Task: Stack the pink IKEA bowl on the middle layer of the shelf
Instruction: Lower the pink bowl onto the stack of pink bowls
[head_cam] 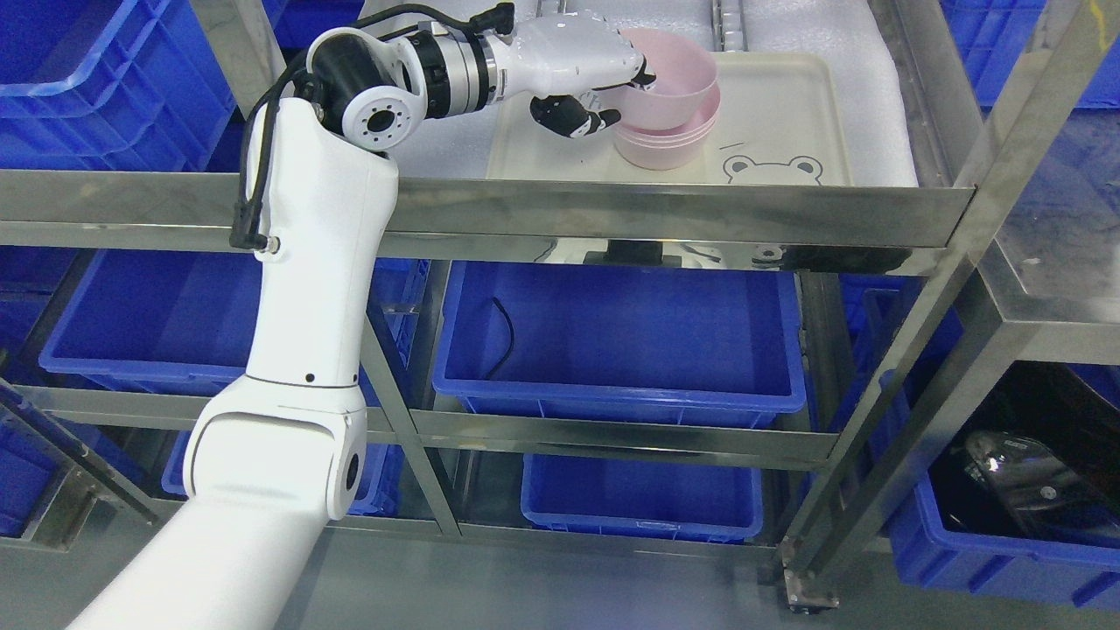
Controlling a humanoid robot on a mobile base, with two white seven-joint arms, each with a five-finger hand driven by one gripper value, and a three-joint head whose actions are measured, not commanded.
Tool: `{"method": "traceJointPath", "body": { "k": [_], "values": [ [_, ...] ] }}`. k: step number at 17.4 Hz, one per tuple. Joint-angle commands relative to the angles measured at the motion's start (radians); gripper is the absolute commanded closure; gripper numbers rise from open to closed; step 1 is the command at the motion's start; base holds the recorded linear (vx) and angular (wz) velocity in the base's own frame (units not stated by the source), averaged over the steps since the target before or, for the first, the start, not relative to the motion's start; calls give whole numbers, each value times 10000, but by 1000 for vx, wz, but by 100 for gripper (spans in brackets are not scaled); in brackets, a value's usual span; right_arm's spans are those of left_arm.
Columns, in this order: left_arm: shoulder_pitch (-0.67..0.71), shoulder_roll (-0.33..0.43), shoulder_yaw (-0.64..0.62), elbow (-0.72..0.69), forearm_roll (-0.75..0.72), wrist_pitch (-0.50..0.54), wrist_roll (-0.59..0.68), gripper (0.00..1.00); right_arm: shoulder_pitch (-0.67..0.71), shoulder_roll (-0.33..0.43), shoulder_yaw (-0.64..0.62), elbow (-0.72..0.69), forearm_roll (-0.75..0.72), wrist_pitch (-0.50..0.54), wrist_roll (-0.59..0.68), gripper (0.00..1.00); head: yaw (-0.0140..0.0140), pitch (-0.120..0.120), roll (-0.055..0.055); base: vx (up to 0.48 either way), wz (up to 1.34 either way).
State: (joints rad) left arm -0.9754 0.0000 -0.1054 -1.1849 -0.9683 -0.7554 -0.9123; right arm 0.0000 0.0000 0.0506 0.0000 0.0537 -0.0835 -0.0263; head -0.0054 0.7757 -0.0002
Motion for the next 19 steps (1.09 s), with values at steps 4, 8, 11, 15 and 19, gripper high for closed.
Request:
{"method": "traceJointPath", "body": {
  "k": [4,8,11,15,19],
  "values": [
    [-217,175,11,788,-134,22,57,91,230,-175,0,-175,0,7,2,0,0,0,0,-4,14],
    [-431,175,-20,1004,-134,557,88,80,230,-175,0,-175,0,7,2,0,0,0,0,0,0],
    [-462,175,-81,1080,-134,667,103,71,230,-175,0,-175,0,7,2,0,0,0,0,0,0],
    [-447,175,-158,1065,-104,651,103,33,230,-175,0,-175,0,7,2,0,0,0,0,0,0],
    [-569,175,208,653,201,636,103,18,230,-175,0,-175,0,7,2,0,0,0,0,0,0]
  ]
}}
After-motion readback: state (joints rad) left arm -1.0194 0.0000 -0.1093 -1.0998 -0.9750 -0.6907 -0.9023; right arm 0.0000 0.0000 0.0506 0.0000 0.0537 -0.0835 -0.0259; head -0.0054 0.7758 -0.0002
